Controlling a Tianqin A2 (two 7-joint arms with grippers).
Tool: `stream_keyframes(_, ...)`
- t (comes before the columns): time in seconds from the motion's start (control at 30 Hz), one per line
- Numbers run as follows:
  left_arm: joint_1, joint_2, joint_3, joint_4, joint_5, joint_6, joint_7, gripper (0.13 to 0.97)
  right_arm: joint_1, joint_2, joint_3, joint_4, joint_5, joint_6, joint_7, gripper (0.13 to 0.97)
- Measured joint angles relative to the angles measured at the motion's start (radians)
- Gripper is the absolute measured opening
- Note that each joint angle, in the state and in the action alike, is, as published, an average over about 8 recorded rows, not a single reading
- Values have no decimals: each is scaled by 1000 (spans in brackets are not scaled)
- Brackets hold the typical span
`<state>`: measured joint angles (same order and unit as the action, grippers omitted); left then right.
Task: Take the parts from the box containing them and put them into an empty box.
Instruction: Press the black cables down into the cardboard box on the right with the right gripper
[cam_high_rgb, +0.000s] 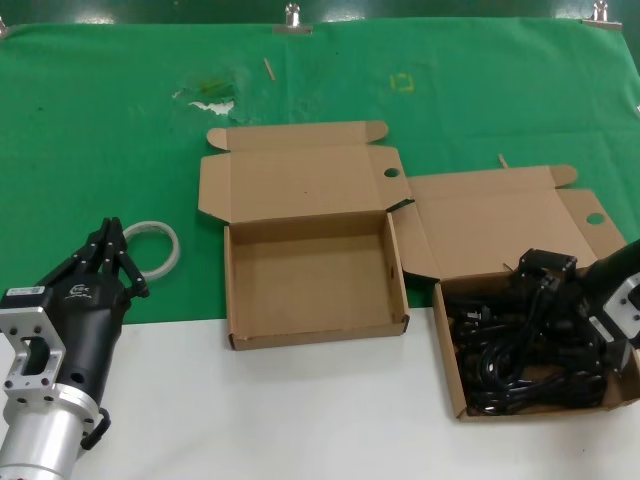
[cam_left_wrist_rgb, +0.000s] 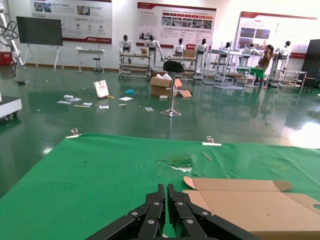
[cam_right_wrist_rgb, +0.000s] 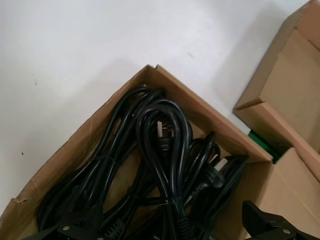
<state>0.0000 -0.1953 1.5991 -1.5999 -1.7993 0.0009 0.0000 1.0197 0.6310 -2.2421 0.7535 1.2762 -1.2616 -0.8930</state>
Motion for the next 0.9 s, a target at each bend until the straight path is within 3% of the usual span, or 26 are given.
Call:
stream_keyframes(0.27,0,0,0,0,0,0,0,156,21,-43,-6,-80,-7,22,-72,966)
stream_keyframes(0.6,0,0,0,0,0,0,0,156,29,-50,-17,-57,-20,4,-46,963)
stream_keyframes(0.9,0,0,0,0,0,0,0,156,20,-41,-20,-22,-27,-4,-14,909)
